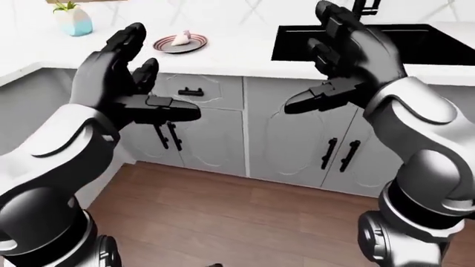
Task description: Move the dessert items from the plate to the tray.
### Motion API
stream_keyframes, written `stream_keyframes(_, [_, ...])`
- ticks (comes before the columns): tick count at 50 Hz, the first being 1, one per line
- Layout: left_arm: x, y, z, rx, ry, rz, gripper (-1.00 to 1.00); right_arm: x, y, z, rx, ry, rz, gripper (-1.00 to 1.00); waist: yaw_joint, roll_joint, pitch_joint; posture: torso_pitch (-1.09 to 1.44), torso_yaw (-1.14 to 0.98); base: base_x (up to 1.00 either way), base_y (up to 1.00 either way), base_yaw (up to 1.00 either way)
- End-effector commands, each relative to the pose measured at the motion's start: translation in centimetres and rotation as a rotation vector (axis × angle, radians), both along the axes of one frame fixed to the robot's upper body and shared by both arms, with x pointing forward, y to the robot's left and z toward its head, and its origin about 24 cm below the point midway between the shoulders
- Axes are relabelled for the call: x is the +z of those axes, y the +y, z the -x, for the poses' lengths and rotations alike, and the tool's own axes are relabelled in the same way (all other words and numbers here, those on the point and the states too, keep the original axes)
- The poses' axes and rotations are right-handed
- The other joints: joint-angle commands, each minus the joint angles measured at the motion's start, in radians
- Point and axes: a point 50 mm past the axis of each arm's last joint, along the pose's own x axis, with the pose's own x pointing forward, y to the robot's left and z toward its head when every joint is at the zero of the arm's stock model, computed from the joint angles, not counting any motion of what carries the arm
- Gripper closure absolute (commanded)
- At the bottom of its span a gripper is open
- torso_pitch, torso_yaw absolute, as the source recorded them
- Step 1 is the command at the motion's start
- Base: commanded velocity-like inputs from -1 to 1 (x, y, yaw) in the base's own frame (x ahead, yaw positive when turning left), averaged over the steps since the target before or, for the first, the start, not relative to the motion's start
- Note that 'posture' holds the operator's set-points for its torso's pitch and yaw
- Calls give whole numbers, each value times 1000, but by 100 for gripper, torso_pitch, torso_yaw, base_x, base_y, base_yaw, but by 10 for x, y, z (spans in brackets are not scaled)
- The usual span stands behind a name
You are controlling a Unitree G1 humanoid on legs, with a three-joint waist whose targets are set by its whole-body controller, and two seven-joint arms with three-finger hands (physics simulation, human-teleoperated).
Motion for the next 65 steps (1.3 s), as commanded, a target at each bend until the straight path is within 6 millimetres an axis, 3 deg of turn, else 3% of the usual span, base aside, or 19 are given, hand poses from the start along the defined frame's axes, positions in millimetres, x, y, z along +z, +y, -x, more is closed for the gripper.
stream_keyframes(1, [16,5,4,33,-77,15,-100,17,3,7,21,-99,-1,-100,3,-13,-17,0,0,36,100,0])
stream_keyframes(9, [15,1,2,27,-76,13,-100,20,0,8,9,-123,-1,-100,-37,101,-56,0,0,38,100,0])
stream_keyframes(11, [18,1,3,27,-81,14,-100,22,0,7,6,-132,-2,-100,-19,103,-13,0,0,53,97,0])
stream_keyframes(18, [21,2,3,27,-81,13,-100,23,1,8,10,-140,1,-100,-64,49,10,0,0,74,79,0])
stream_keyframes(21, [21,2,4,26,-84,12,-100,24,1,8,12,-142,0,-100,-124,-59,-36,0,0,75,66,0])
stream_keyframes(22, [22,1,4,23,-85,14,-100,24,0,8,12,-143,0,-100,-111,-4,5,0,0,74,39,0])
stream_keyframes(24, [24,-1,4,19,-86,18,-100,26,-1,9,10,-145,-1,-100,-139,-1,-22,0,0,75,9,0])
stream_keyframes(28, [29,-4,2,7,-85,21,-100,25,-2,8,9,-132,16,-100,-118,104,-5,0,0,75,0,0])
stream_keyframes(29, [32,-5,2,8,-87,18,-100,28,-4,8,6,-135,15,-100,-106,85,13,0,0,73,0,0])
stream_keyframes(34, [30,-7,1,5,-89,11,-100,30,-12,9,-18,-139,4,-100,-56,62,-24,0,0,19,-2,0])
stream_keyframes(37, [31,-6,2,7,-91,6,-100,33,-16,11,-25,-150,4,-100,-51,47,7,0,0,60,-15,0])
stream_keyframes(41, [30,-7,2,5,-91,3,-100,38,-22,13,-40,-161,9,-100,-55,36,-33,0,0,59,-14,0])
stream_keyframes(44, [30,-7,3,5,-90,2,-100,40,-26,15,-49,-168,10,-100,-57,-42,-49,0,0,29,-14,0])
stream_keyframes(45, [31,-7,3,6,-91,2,-100,41,-28,16,-50,-168,13,-100,-63,2,-22,0,0,12,-5,0])
stream_keyframes(47, [31,-7,3,4,-93,0,-100,45,-30,18,-50,-169,21,-100,-78,-40,-5,0,0,0,0,0])
stream_keyframes(52, [35,-7,3,6,-98,0,-100,54,-32,21,-50,-182,37,-100,-51,-34,31,0,0,0,0,0])
stream_keyframes(54, [37,-6,3,7,-101,1,-100,57,-32,23,-45,-181,25,-100,-37,1,18,0,0,0,0,0])
stream_keyframes(56, [40,-7,4,4,-105,1,-100,60,-31,24,-33,-183,21,-100,-41,69,-41,0,0,0,0,-57])
stream_keyframes(65, [42,-7,5,5,-110,-2,-100,64,-32,26,-17,-168,39,-100,-11,33,-30,0,0,0,0,-60])
